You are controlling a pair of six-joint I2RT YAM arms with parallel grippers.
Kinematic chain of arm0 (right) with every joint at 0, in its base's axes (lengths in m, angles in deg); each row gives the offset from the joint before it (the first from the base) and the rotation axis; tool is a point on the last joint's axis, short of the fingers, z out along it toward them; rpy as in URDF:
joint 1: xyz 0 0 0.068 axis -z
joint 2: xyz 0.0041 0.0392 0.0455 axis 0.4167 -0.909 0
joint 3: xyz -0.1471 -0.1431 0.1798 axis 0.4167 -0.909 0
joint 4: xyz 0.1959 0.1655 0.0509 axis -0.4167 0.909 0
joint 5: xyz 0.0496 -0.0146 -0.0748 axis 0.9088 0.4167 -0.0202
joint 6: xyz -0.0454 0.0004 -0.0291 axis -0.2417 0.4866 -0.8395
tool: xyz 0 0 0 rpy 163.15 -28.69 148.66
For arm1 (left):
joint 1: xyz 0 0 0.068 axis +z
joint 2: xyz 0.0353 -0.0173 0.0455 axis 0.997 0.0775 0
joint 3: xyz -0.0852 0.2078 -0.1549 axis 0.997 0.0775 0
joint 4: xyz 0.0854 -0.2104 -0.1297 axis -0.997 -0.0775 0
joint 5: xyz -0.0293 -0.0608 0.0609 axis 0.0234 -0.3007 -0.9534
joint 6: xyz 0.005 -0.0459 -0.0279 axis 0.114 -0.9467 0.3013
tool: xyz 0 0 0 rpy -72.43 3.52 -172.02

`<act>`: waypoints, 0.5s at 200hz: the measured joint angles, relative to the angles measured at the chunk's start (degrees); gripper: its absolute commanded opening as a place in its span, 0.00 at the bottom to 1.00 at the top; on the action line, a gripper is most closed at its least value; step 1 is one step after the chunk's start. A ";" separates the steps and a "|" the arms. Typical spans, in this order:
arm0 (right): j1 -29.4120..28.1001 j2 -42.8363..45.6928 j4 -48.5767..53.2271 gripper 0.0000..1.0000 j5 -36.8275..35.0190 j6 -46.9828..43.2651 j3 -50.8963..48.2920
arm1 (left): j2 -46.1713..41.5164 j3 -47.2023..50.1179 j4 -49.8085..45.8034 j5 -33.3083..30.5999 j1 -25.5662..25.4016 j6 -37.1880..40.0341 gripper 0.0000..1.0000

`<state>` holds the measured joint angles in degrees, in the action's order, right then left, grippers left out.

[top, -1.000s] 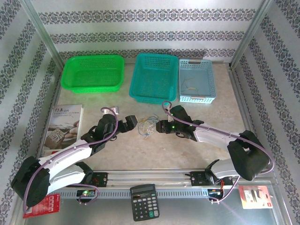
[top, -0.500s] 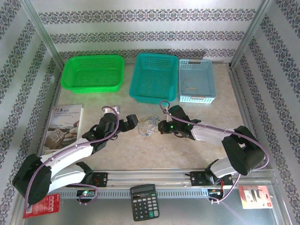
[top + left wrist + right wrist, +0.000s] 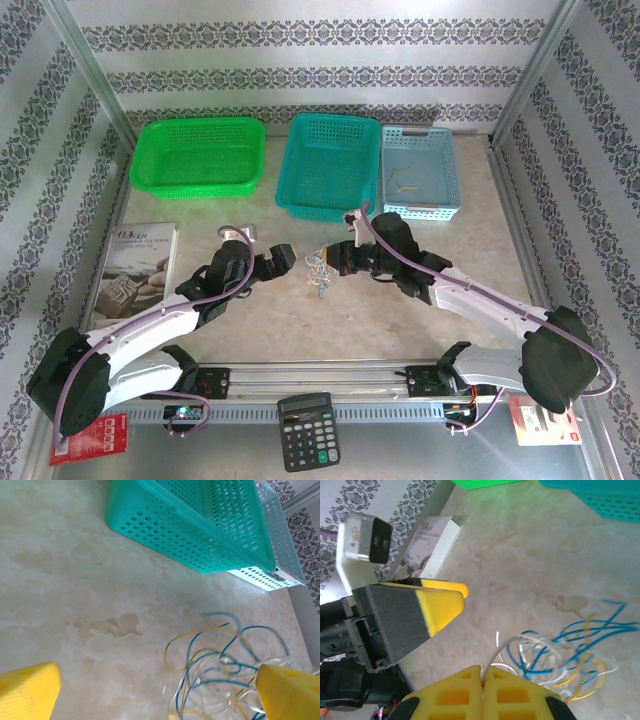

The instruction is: Untangle the cables

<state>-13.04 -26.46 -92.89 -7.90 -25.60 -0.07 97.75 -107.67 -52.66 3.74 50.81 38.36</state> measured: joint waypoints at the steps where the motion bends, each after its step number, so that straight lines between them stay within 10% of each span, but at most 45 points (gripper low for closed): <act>1: 0.04 -0.07 -0.02 0.00 0.00 0.00 0.00 | 0.00 0.00 0.00 0.00 0.00 0.00 1.00; 100: 0.07 -11.06 -0.33 0.00 -0.11 -0.11 -2.23 | 0.22 0.00 0.00 0.02 0.00 0.00 1.00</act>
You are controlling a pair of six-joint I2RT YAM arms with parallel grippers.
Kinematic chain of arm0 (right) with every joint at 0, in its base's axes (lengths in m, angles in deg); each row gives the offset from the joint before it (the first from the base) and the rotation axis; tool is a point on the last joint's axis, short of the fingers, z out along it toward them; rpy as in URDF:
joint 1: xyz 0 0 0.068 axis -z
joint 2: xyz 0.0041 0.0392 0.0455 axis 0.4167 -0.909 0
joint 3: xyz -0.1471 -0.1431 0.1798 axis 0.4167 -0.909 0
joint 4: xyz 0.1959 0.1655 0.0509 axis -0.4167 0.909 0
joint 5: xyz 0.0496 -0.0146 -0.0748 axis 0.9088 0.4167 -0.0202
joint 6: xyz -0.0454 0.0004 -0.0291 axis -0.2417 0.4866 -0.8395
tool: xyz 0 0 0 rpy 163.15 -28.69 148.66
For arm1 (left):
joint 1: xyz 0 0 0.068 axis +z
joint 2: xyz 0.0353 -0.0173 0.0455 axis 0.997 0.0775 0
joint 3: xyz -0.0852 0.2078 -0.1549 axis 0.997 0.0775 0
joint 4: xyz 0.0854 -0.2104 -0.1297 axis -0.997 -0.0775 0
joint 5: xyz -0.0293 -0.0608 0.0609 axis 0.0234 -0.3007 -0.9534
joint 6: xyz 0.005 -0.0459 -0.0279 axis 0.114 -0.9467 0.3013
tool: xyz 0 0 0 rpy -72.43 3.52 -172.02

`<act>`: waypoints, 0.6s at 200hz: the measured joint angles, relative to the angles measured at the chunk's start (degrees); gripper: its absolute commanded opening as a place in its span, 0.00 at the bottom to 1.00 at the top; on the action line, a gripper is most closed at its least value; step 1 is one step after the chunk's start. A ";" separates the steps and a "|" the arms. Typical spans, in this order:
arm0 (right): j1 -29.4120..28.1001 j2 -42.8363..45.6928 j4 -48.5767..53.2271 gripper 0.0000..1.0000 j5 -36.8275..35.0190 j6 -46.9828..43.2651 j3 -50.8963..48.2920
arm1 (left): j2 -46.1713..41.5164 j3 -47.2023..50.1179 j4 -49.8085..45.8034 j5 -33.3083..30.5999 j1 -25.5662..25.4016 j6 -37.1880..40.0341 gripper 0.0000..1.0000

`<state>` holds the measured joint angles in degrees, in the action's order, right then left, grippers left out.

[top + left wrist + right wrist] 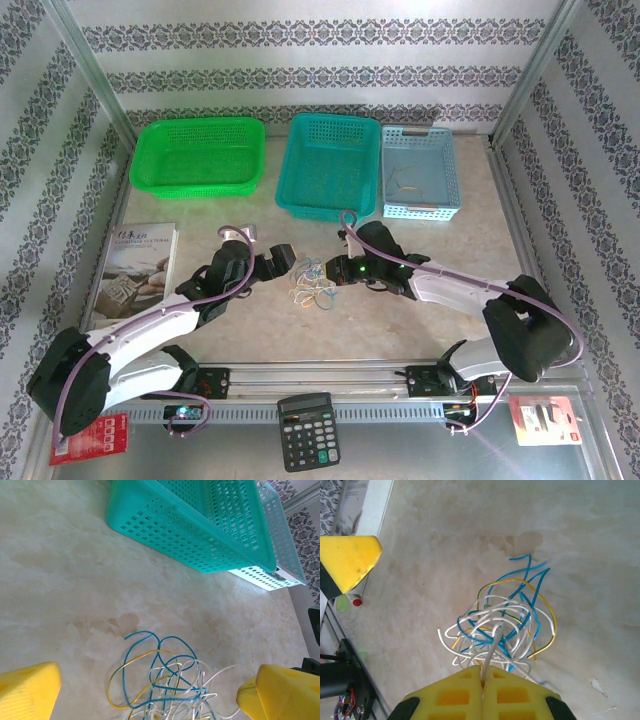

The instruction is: Untangle the cables

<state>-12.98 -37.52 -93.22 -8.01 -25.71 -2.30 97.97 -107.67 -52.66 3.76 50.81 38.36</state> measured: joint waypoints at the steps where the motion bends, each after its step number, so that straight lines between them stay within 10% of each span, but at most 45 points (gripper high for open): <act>1: 0.00 0.00 0.09 0.00 0.00 -0.09 0.04 | 0.00 0.00 0.00 0.00 0.00 0.00 1.00; 120: 0.37 5.31 -5.49 0.00 5.81 3.50 2.38 | 6.36 -0.57 1.84 6.86 0.00 -1.09 0.76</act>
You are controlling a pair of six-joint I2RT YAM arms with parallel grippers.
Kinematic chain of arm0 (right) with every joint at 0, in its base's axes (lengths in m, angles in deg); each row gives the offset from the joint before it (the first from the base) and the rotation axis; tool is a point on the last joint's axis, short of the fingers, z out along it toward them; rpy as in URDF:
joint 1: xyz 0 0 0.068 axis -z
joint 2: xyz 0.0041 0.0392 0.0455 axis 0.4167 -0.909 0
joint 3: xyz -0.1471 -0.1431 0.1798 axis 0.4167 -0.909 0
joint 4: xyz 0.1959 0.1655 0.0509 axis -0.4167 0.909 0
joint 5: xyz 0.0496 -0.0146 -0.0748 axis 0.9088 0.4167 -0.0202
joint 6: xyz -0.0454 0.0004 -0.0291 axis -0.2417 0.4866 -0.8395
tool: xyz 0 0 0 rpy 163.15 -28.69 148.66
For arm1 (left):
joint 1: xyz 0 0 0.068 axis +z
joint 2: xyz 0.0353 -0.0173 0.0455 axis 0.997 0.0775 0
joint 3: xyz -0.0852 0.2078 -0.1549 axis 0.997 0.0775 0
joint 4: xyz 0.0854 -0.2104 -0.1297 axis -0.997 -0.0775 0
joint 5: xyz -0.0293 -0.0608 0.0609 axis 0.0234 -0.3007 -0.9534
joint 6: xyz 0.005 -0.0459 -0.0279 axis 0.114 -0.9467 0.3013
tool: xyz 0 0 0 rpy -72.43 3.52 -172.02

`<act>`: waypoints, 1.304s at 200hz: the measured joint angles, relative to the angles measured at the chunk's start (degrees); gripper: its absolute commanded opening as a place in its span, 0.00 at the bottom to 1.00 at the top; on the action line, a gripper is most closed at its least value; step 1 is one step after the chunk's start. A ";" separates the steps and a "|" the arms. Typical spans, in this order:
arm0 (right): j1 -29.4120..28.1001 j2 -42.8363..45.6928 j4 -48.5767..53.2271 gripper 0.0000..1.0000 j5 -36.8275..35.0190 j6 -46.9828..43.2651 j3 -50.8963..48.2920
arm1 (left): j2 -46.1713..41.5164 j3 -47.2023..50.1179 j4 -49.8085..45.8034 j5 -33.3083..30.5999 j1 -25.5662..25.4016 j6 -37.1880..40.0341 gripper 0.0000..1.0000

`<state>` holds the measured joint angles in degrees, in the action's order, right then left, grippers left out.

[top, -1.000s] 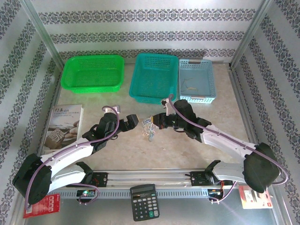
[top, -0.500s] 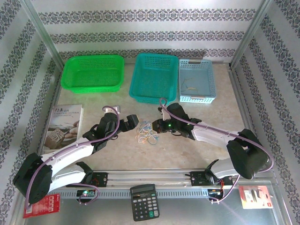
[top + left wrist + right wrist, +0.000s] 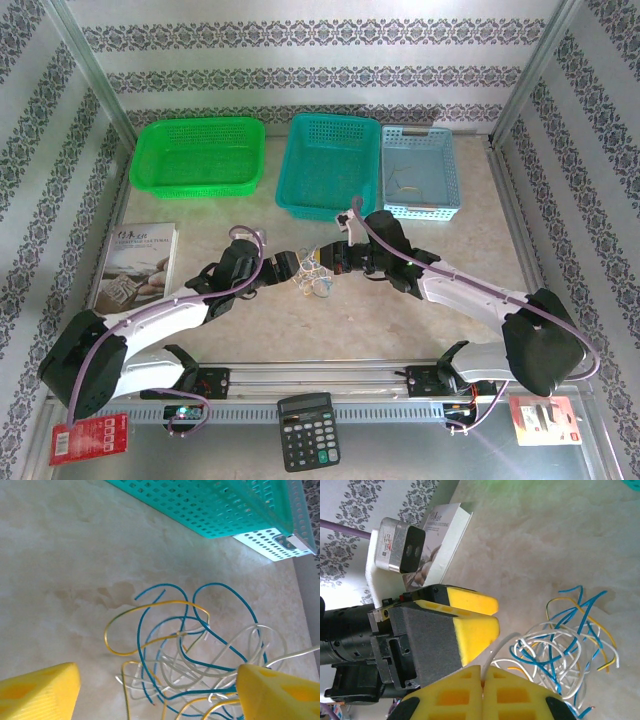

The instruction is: Untangle the cables

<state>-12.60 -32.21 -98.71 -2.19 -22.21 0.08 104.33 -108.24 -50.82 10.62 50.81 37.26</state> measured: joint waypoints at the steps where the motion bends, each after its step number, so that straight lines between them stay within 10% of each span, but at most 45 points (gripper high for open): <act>1: 0.00 0.00 -0.02 0.00 0.00 0.04 0.00 | 0.04 -0.02 0.07 0.09 0.00 0.00 0.76; 54: 0.00 -0.57 -1.42 0.00 -0.31 0.92 -0.85 | 0.37 -0.15 3.30 2.05 0.00 -0.44 0.61; 174: 0.72 -13.03 -3.45 0.00 -4.55 -0.44 -6.01 | 3.85 -0.15 6.08 4.02 -0.02 -1.31 0.64; 261: 0.31 -3.91 1.51 0.39 -8.24 -2.86 -5.75 | 5.81 -2.38 5.92 1.84 -1.97 -1.25 0.71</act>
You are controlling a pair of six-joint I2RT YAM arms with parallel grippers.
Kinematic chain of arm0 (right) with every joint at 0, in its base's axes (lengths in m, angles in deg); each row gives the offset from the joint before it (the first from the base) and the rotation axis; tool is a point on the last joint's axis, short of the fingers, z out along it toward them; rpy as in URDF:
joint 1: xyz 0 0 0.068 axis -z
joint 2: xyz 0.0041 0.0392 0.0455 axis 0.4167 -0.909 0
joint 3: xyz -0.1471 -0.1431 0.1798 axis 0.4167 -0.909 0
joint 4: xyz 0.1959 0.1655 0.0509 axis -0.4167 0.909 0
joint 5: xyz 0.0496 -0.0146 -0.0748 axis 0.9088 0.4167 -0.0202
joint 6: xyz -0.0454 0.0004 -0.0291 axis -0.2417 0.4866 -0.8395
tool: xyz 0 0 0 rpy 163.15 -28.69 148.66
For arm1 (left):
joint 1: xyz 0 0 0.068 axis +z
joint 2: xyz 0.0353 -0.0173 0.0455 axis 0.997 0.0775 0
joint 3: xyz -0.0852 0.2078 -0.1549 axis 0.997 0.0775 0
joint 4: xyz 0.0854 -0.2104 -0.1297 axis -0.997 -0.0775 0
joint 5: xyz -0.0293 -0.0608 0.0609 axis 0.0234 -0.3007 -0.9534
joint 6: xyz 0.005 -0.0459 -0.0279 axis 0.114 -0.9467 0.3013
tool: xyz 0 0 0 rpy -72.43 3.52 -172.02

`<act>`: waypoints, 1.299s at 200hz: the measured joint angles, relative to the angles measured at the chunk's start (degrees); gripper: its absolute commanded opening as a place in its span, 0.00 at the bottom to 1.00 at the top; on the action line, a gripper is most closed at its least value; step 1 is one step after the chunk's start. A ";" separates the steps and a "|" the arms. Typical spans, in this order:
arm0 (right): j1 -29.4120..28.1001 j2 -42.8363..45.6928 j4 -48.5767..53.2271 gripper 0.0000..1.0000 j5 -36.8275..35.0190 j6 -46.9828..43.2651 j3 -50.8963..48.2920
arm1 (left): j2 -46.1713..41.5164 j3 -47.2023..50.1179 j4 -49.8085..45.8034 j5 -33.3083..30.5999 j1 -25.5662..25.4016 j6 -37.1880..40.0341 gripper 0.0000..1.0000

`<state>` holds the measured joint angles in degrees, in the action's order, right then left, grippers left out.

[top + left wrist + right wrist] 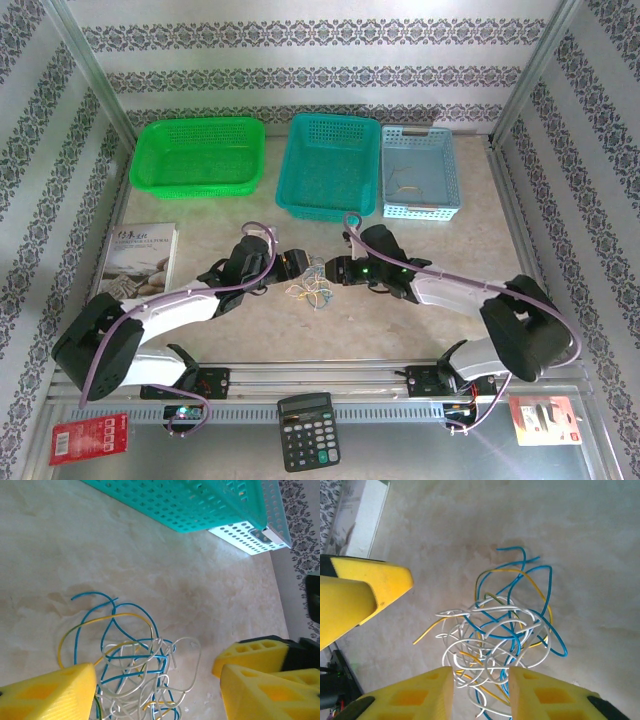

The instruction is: Untangle the cables

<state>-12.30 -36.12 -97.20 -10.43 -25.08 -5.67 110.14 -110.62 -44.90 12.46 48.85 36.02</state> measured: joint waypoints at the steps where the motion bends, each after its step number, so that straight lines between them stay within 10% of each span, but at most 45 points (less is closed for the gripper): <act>1: -0.04 0.20 0.13 0.39 -0.11 0.02 0.04 | -0.11 0.00 -0.04 -0.17 0.00 0.04 0.71; 169: -8.35 -10.54 14.19 0.41 -13.29 -10.47 14.47 | -17.55 5.05 -9.90 -13.86 1.09 1.51 0.92; 260: -8.35 -12.00 15.08 0.00 -13.42 -11.87 15.91 | -17.55 5.90 -10.14 -13.86 1.20 1.51 0.93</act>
<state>-20.65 -48.12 -82.12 -23.85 -36.94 10.25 92.59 -104.72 -55.04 -1.40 50.05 37.53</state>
